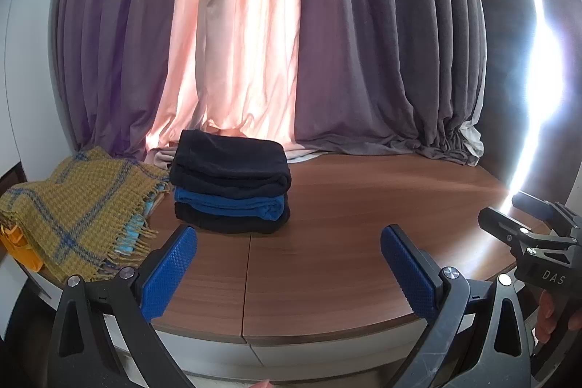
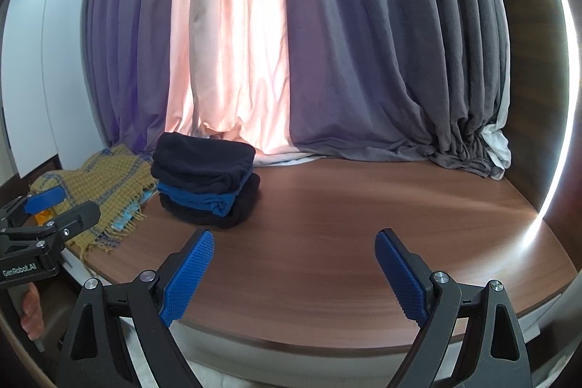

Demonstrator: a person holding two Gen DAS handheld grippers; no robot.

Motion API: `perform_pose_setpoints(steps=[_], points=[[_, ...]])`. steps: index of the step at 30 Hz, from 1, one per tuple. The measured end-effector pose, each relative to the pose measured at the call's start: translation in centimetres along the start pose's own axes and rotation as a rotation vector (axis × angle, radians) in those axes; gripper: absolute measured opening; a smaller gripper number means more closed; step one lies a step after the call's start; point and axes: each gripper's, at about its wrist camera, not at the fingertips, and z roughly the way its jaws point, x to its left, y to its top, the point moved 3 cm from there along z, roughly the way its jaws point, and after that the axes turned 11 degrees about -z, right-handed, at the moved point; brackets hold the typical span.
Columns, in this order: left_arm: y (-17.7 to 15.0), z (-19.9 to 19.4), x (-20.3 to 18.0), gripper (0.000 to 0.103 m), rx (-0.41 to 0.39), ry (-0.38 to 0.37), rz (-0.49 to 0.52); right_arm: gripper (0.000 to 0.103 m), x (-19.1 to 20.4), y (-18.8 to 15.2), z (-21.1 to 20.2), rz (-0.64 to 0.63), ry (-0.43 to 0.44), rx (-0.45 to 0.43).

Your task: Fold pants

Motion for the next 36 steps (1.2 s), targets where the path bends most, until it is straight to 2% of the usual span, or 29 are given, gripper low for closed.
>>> perform_pose_setpoints(steps=[10,25,36], points=[[0.0,-0.5,-1.2,0.103,-0.032,0.012,0.038,0.091,-0.3,-0.1,-0.6,0.004,-0.008,-0.005],[-0.3,-0.7,-1.8,0.103,-0.018,0.001,0.014,0.091,-0.6,0.2,-1.0,0.007,-0.015,-0.015],[-0.3,-1.1,-2.0,0.103,-0.031,0.038,0.004,0.091,-0.6,0.2,-1.0,0.008,-0.016,-0.016]])
